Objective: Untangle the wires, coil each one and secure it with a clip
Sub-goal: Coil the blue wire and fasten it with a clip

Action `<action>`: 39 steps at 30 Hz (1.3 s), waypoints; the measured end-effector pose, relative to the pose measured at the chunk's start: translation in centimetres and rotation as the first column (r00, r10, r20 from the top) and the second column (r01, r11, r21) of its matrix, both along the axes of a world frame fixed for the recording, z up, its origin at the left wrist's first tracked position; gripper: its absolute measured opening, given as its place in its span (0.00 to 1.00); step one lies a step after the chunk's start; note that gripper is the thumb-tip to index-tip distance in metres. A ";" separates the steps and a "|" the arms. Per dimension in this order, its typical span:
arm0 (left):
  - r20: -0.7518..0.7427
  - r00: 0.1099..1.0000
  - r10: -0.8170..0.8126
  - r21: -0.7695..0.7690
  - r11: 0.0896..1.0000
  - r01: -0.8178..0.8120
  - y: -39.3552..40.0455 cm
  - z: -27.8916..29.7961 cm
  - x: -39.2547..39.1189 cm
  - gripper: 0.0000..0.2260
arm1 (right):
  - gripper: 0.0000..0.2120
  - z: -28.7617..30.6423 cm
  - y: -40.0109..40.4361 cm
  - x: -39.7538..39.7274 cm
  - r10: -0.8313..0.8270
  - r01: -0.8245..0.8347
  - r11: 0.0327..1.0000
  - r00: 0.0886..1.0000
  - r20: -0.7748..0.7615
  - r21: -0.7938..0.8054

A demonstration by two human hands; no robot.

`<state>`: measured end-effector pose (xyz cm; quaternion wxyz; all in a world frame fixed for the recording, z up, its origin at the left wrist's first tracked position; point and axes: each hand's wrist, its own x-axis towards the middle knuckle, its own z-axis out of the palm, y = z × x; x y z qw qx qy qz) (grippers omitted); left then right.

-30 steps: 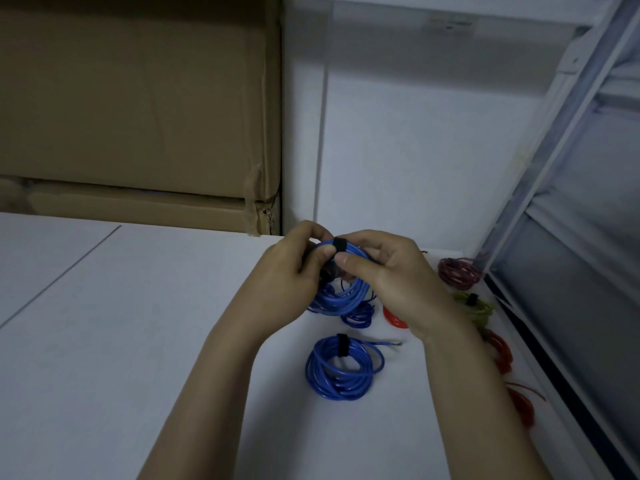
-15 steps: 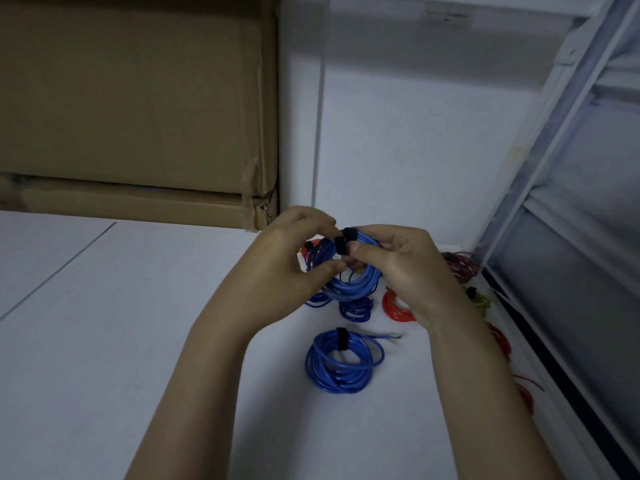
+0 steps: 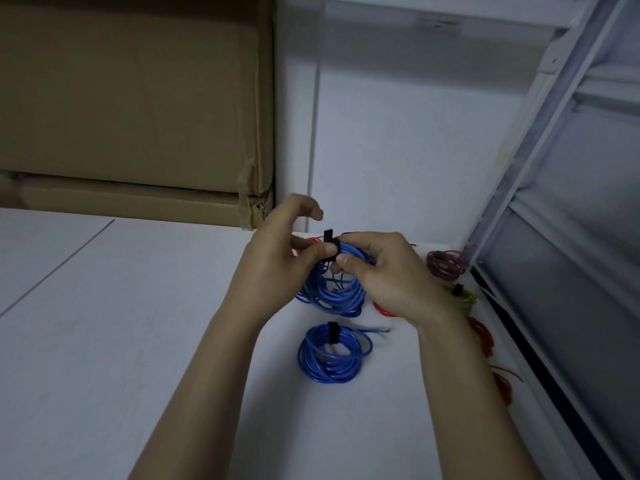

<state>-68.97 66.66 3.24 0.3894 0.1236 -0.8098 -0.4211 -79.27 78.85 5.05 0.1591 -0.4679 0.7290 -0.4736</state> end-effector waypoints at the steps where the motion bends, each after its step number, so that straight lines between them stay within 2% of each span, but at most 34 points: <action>1: -0.016 1.000 0.008 -0.052 0.999 -0.009 0.0 -0.1 -0.1 0.13 | 0.16 -0.1 0.2 0.0 -0.003 0.003 1.000 1.000 0.006 -0.008; 4: -0.032 0.999 -0.003 -0.200 0.980 -0.003 -0.1 -0.7 -0.5 0.09 | 0.15 -0.3 0.9 -0.1 -0.019 0.019 0.999 1.000 0.002 -0.033; 7: 0.015 1.000 0.005 -0.311 0.951 0.000 0.3 -1.0 -1.1 0.12 | 0.12 -0.7 1.8 -0.2 -0.058 0.064 0.994 0.996 0.073 -0.084; 9: 0.074 0.996 -0.050 -0.301 0.951 0.070 1.2 -1.0 -1.2 0.11 | 0.13 -1.1 2.9 -0.3 -0.103 0.117 0.989 0.984 0.145 -0.091; 12: 0.216 0.968 -0.125 -0.246 0.953 0.178 2.8 -1.3 -1.3 0.10 | 0.13 -1.8 5.0 -0.2 -0.158 0.174 0.981 0.973 0.166 -0.081; 15: 0.287 0.954 -0.092 -0.319 0.929 0.186 4.6 -1.7 -1.3 0.08 | 0.08 -2.4 7.0 0.3 -0.195 0.212 0.975 0.961 0.194 -0.071; 19: 0.363 0.931 -0.034 -0.308 0.939 0.155 7.1 -2.5 -1.6 0.07 | 0.04 -4.1 9.0 0.9 -0.321 0.347 0.934 0.922 0.218 -0.091; 23: 0.478 0.878 -0.002 -0.284 0.946 0.156 8.8 -3.4 -2.7 0.09 | 0.13 -5.4 10.8 0.3 -0.349 0.345 0.936 0.894 0.282 0.063; 25: 0.542 0.840 0.026 -0.302 0.939 0.166 9.3 -4.1 -3.3 0.10 | 0.17 -5.8 11.5 -0.2 -0.337 0.320 0.941 0.914 0.227 0.107; 28: 0.614 0.782 0.105 -0.374 0.911 0.172 9.4 -4.9 -4.1 0.10 | 0.14 -6.5 11.7 -0.8 -0.321 0.314 0.931 0.947 0.012 0.187; 31: 0.654 0.734 0.180 -0.451 0.873 0.187 9.4 -5.3 -4.9 0.11 | 0.11 -7.5 11.7 -1.8 -0.347 0.386 0.896 0.917 -0.198 0.218; 35: 0.689 0.681 0.247 -0.507 0.836 0.210 9.6 -5.6 -5.8 0.14 | 0.08 -8.6 12.0 -2.7 -0.438 0.464 0.875 0.880 -0.185 0.140; 39: 0.609 0.731 0.309 -0.567 0.813 0.128 10.0 -4.4 -5.4 0.15 | 0.08 -8.1 12.3 -2.8 -0.429 0.441 0.895 0.893 -0.137 0.069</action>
